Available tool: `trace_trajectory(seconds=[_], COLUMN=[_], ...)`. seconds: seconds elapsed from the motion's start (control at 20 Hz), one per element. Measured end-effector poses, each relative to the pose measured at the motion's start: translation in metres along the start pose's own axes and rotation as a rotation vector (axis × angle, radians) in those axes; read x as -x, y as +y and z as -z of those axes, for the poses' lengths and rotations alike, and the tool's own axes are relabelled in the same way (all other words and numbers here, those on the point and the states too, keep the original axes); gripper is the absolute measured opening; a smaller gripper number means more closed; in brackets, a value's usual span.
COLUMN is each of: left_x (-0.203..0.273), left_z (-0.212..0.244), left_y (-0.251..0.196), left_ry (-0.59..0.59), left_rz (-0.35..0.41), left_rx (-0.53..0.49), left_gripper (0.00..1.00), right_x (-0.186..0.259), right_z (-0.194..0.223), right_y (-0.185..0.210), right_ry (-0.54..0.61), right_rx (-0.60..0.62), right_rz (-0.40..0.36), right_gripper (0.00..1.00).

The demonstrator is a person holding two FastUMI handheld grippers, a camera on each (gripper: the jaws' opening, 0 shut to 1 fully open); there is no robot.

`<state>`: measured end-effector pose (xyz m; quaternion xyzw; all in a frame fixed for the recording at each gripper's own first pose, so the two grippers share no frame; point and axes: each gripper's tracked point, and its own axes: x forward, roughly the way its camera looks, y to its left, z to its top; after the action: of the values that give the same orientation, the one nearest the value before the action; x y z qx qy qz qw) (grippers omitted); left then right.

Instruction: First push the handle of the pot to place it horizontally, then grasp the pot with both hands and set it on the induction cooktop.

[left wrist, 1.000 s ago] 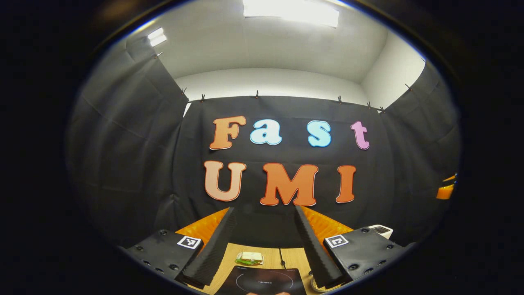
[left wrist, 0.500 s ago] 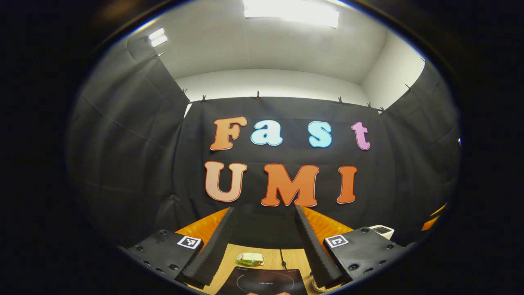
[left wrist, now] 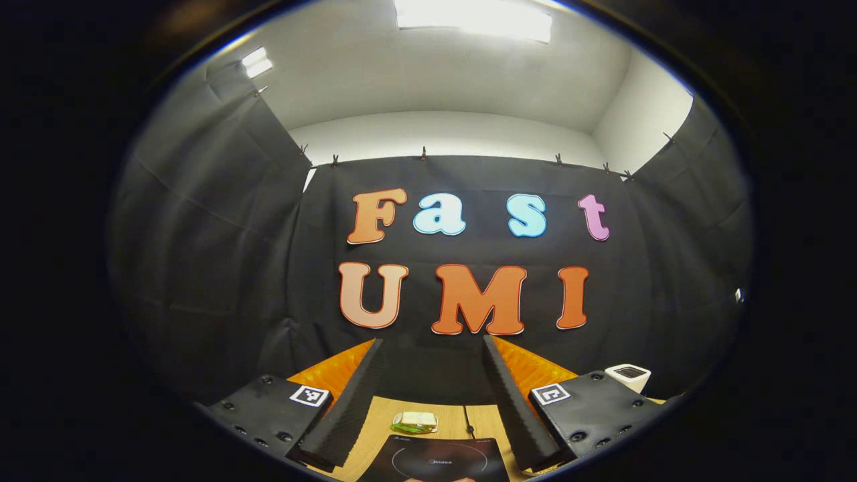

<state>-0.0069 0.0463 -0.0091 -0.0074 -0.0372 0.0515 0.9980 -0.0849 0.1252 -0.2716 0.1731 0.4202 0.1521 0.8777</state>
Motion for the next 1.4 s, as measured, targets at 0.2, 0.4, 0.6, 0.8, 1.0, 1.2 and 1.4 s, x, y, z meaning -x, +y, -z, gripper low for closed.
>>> trace_trajectory(seconds=[0.2,0.4,0.6,0.8,1.0,1.2,1.4], left_x=[0.001,0.005,0.006,0.004,0.003,0.003,-0.003], left_z=[-0.001,-0.007,-0.004,0.009,0.023,0.033,0.056], left_y=[0.004,0.010,0.015,0.018,0.025,0.036,0.036], left_ry=[-0.002,-0.032,-0.033,-0.005,0.028,0.054,0.109], left_rz=[-0.010,-0.028,-0.045,-0.051,-0.066,-0.084,-0.067], left_rx=[-0.009,-0.017,-0.035,-0.042,-0.046,-0.046,-0.025], left_gripper=[0.96,0.96,0.96,0.93,0.94,0.96,0.96], right_x=[-0.016,-0.034,-0.048,-0.066,-0.082,-0.093,-0.101], right_z=[0.025,0.043,0.082,0.105,0.121,0.131,0.135], right_y=[-0.008,-0.003,0.006,0.010,0.007,-0.002,-0.005], right_ry=[0.085,0.146,0.274,0.361,0.447,0.519,0.573], right_rx=[0.015,0.002,-0.043,-0.056,-0.096,-0.165,-0.228], right_rz=[0.019,-0.003,-0.046,-0.053,-0.047,-0.016,0.005], right_gripper=[0.20,0.00,0.00,0.00,0.00,0.00,0.00])
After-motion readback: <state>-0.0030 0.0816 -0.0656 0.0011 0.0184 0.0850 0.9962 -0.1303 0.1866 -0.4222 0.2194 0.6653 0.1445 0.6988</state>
